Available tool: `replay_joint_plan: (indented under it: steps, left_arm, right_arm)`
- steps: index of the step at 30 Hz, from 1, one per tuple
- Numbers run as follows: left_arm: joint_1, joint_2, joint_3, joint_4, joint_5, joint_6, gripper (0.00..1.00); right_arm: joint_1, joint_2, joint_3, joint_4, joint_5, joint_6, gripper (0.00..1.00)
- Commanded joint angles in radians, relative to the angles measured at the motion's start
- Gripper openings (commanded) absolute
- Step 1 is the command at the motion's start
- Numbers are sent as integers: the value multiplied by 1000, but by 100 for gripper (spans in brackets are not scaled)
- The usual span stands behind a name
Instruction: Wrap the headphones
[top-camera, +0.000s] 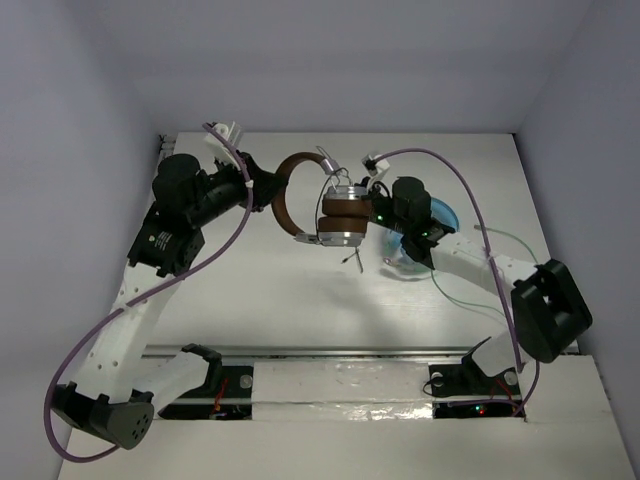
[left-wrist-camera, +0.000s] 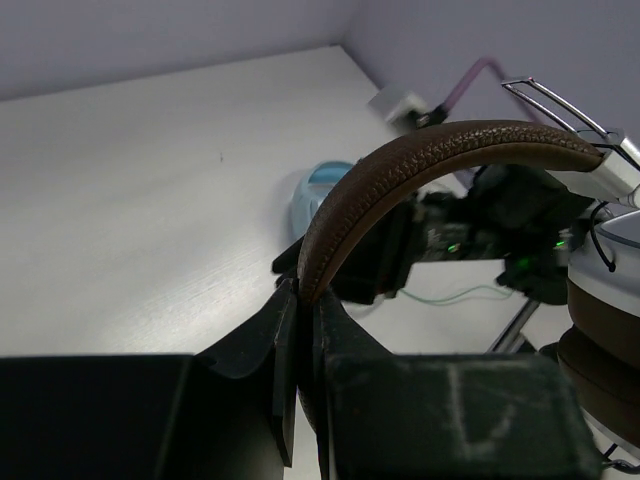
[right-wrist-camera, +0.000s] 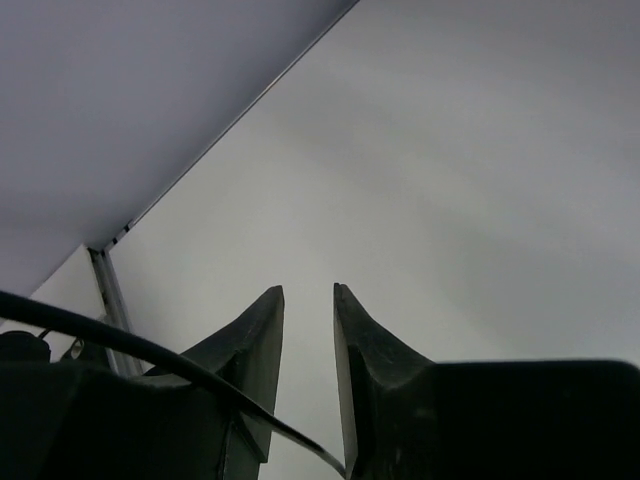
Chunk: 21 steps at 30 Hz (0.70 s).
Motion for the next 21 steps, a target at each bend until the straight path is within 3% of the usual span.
replay_joint_plan:
  steps: [1,5,15,19,21]
  left_arm:
    - [4,-35,99,104,20,-83,0]
    - [4,-27,145,119,-7,-117,0]
    - [14,5,189,136,-124,-178,0]
    - [14,17,204,150,-191,-197,0]
    - [14,26,217,147,-259,-201,0]
  right_arm:
    - [-5,60,-19,165,-64,46,33]
    - [-5,125,-10,200,-90,66,39]
    - [-5,188,-57,300,-150,141,40]
    - [-5,189,-79,309,-167,160,31]
    - [-5,169,-105,303,-176,167,19]
